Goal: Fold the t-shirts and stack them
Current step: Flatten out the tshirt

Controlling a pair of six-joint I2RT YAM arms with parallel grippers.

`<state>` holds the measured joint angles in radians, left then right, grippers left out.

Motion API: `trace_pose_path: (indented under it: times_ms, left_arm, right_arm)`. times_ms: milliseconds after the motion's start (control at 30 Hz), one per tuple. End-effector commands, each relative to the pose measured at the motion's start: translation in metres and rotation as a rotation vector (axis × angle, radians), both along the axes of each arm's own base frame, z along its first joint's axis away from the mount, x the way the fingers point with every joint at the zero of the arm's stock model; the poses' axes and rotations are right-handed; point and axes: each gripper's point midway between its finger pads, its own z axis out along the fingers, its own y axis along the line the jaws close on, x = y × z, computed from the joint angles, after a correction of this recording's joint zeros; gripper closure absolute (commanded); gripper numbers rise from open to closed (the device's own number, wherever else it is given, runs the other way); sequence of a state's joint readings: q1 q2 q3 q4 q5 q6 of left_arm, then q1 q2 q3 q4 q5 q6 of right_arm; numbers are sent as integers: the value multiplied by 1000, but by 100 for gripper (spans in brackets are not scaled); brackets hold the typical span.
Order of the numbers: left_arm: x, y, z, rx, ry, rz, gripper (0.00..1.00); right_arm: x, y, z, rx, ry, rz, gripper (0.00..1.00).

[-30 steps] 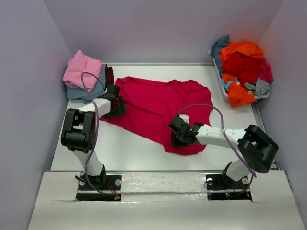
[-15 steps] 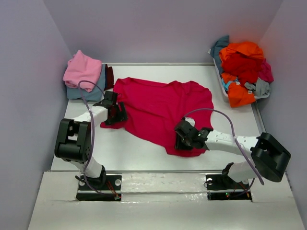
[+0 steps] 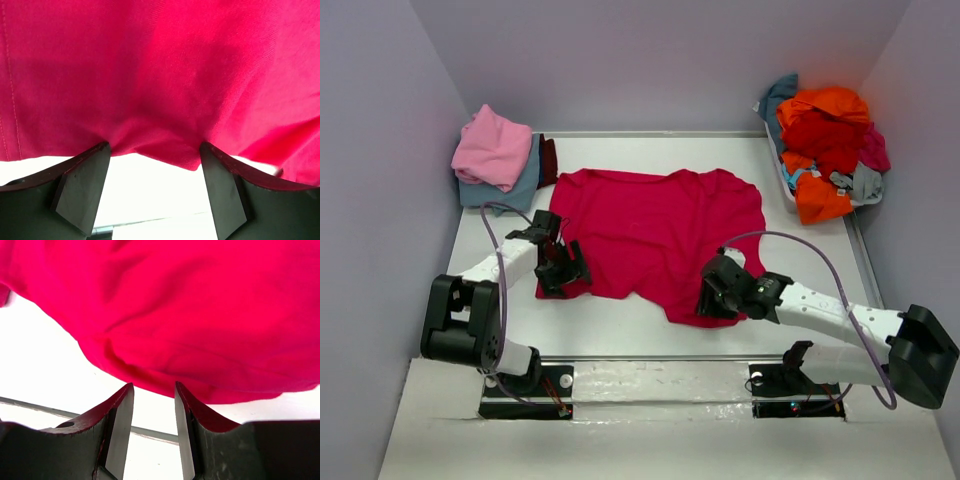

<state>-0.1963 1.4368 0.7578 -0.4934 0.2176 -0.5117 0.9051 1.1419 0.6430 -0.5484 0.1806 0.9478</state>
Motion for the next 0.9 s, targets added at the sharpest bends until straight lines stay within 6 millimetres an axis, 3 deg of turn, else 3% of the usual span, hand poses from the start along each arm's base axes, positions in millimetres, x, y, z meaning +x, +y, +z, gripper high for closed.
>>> trace_pose_path:
  times_ms: [0, 333, 500, 700, 867]
  left_arm:
    - [-37, -12, 4, -83, 110, 2, 15]
    - [-62, -10, 10, -104, 120, -3, 14]
    - [-61, 3, 12, -104, 113, 41, 14]
    - [-41, 11, 21, -85, 57, 53, 14]
    - [0, 22, 48, -10, -63, 53, 15]
  right_arm:
    - [-4, -7, -4, -30, 13, -18, 56]
    - [4, -2, 0, -52, 0, -10, 55]
    - [9, 9, -15, -78, 25, 13, 55]
    - [18, 27, -29, -90, 49, 46, 56]
    - [21, 31, -35, -109, 64, 51, 56]
